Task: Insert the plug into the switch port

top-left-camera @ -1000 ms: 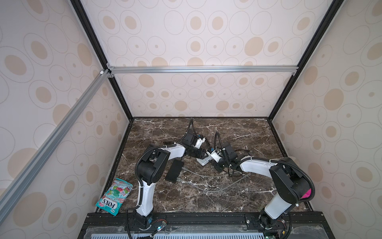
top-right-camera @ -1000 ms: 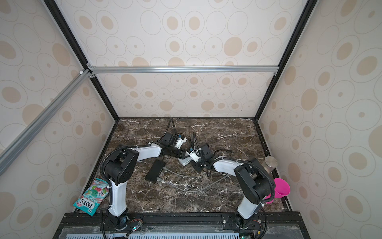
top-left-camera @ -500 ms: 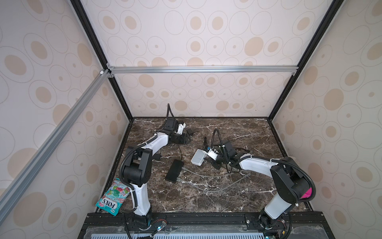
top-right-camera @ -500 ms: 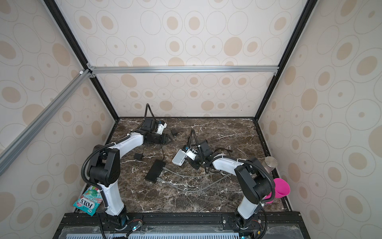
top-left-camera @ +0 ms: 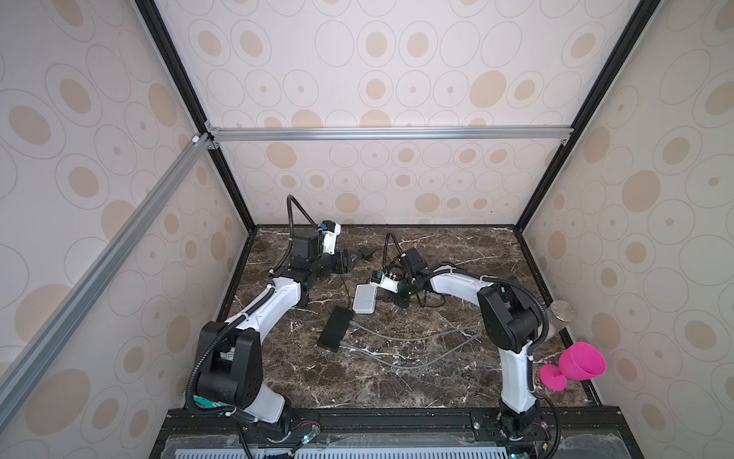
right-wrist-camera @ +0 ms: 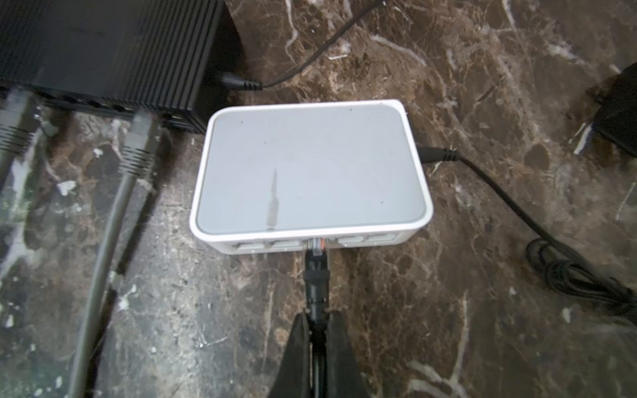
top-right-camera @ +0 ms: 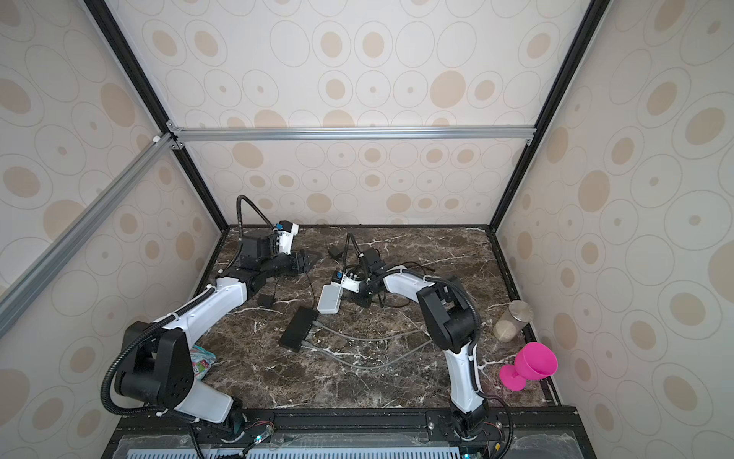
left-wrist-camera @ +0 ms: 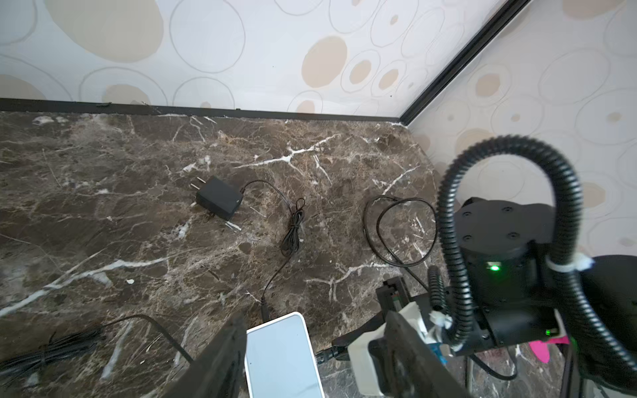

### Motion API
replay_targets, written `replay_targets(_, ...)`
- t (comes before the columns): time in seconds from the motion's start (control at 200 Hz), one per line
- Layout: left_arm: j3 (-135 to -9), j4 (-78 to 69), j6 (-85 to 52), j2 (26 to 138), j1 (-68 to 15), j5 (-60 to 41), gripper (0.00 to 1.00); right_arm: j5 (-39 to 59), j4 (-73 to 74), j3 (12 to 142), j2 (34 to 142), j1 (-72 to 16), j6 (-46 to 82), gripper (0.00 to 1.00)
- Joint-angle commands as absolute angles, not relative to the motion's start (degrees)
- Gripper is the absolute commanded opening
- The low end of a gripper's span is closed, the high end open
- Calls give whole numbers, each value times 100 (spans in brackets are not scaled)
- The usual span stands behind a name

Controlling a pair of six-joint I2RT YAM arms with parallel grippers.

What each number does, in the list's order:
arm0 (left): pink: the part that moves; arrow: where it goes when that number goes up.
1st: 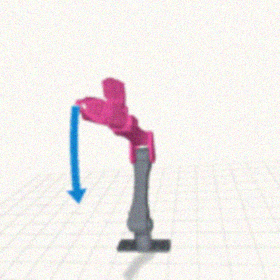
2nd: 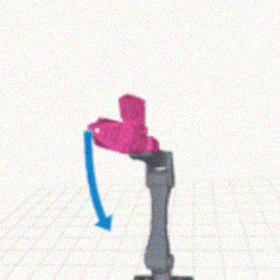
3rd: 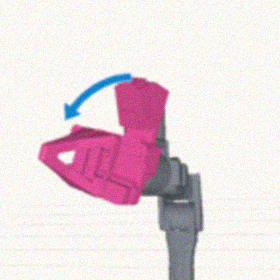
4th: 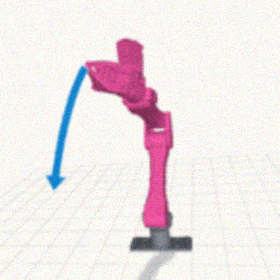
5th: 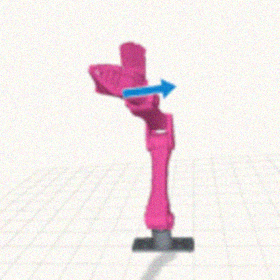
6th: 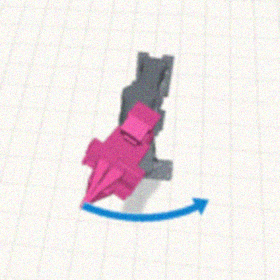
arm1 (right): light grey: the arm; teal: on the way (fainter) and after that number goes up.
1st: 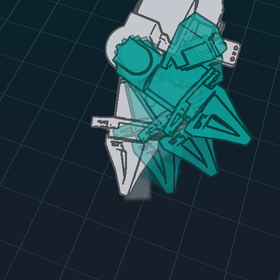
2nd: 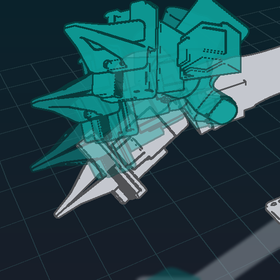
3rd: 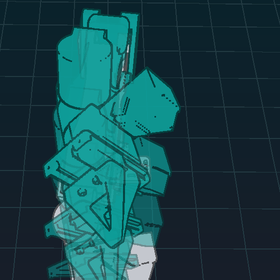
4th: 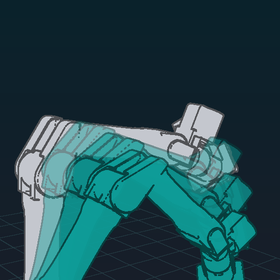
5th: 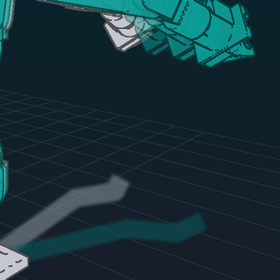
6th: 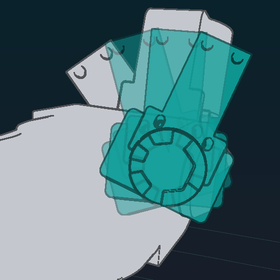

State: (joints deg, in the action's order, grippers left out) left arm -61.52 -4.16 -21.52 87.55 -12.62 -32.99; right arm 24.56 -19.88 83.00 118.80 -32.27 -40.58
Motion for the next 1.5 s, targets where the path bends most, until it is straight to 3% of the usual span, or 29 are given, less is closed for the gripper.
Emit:
replay_targets(0.0,-6087,-1113,-2642,8786,-1158,-3797,63,2300,-2321,8531,11990,-3198,-4180,0)
replay_targets(0.32,-6038,-1283,-2813,8743,-1137,-3998,64,1057,-2903,8546,11808,-3191,-3456,0)
replay_targets(0.71,-6047,-1274,-2789,8741,-1134,-4056,62,777,-3190,8679,11918,-3201,-2988,0)
replay_targets(0.735,-6047,-1274,-2786,8752,-1128,-4052,62,756,-3212,8696,11915,-3204,-2956,4)
replay_targets(0.91,-6014,-1352,-2818,8842,-1125,-4122,62,854,-3132,8528,11510,-3199,-2625,65)
replay_targets(1.0,-5975,-1439,-2855,8851,-1126,-4246,61,809,-2981,8242,10973,-3199,-2341,78)
replay_targets(1.045,-5991,-1404,-2840,8806,-1169,-4321,61,770,-2851,8037,10617,-3196,-2182,99)
replay_targets(1.226,-5565,-904,-2520,8103,-1429,-4407,66,579,-1547,6689,9097,-3199,-738,100)
replay_targets(1.341,-4431,-1102,-2791,7220,-1467,-4398,83,655,-291,5528,8541,-3191,818,100)
replay_targets(1.356,-4276,-1122,-2831,7106,-1472,-4366,95,740,-199,5430,8510,-3196,934,100)
replay_targets(1.366,-4185,-1131,-2857,7017,-1475,-4350,97,789,-149,5379,8491,-3194,992,100)
replay_targets(1.491,-3204,-1162,-3274,5899,-1606,-4159,98,956,525,4676,8074,-3329,1820,100)
